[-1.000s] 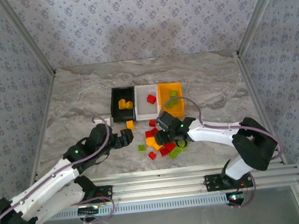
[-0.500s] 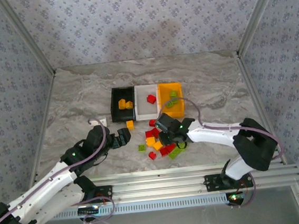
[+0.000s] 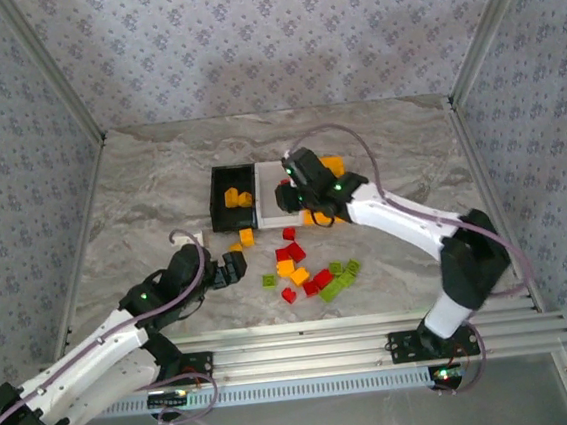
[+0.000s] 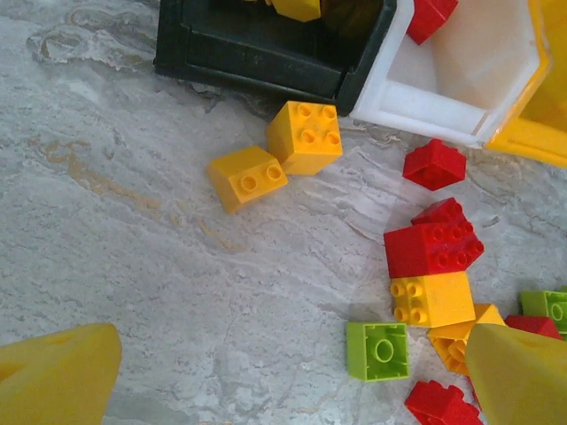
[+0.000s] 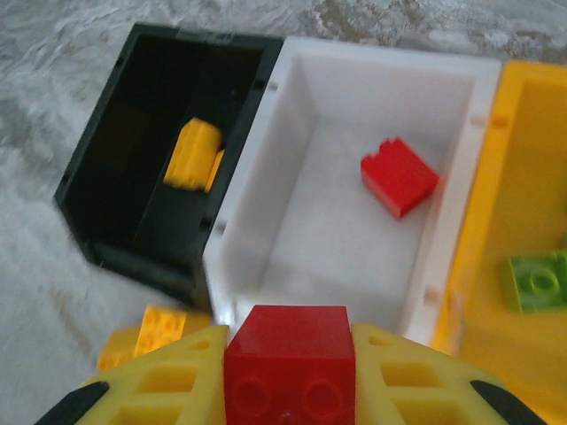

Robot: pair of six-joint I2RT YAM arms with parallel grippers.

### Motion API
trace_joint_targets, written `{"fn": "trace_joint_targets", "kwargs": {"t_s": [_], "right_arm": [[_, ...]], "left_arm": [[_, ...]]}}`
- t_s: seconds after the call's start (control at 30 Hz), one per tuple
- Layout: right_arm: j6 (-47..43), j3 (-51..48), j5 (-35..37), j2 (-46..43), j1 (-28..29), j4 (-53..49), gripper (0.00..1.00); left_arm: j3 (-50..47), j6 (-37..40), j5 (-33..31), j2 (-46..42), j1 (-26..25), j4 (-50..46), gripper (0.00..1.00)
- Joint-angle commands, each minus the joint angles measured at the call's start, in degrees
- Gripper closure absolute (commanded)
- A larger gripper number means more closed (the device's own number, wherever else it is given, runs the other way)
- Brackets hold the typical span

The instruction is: Sort the legos into containers by color

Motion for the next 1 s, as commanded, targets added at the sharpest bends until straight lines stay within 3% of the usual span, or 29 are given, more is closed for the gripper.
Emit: {"fn": "trace_joint_targets", "kwargs": {"t_s": [0.0,0.1,0.23,0.33,0.57,0.83,0.97], "right_arm": [[-1.39,6.52,-1.03,7.54,-2.09,-1.43,0.7],[-1.44,12.14,-1.07,12.74,-2.36,-3.97,0.66],[-0.61,14.55,-0.85,14.26,-2.49,-4.87,0.4],[-0.23,13.51,0.3,11.76,-2.46,-3.8,0.34],[2.64,-0.46,0.96,-1.12,-1.63,1.63,0.31],[5.87,-18.03,1.76,-15.28,-1.29,5.33,0.3],[6.5,-21.89,2.77,-19.6,-1.31,5.48,0.29]], "left_arm": [[0.11,0.86,2.0,0.11,-0.18,0.16,0.01],[0.12,1.56,3.25,1.23,-0.21,0.23,0.01],[0.12,2.51,5.37,3.21,-0.22,1.14,0.01],[0.25,3.4,7.65,5.38,-0.26,2.86,0.01],[2.96,5.88,8.8,15.02,-4.31,6.47,0.08],[9.56,9.18,0.96,33.85,-13.22,8.09,0.14],[11.05,9.41,-0.96,39.73,-14.05,8.87,0.18]]}}
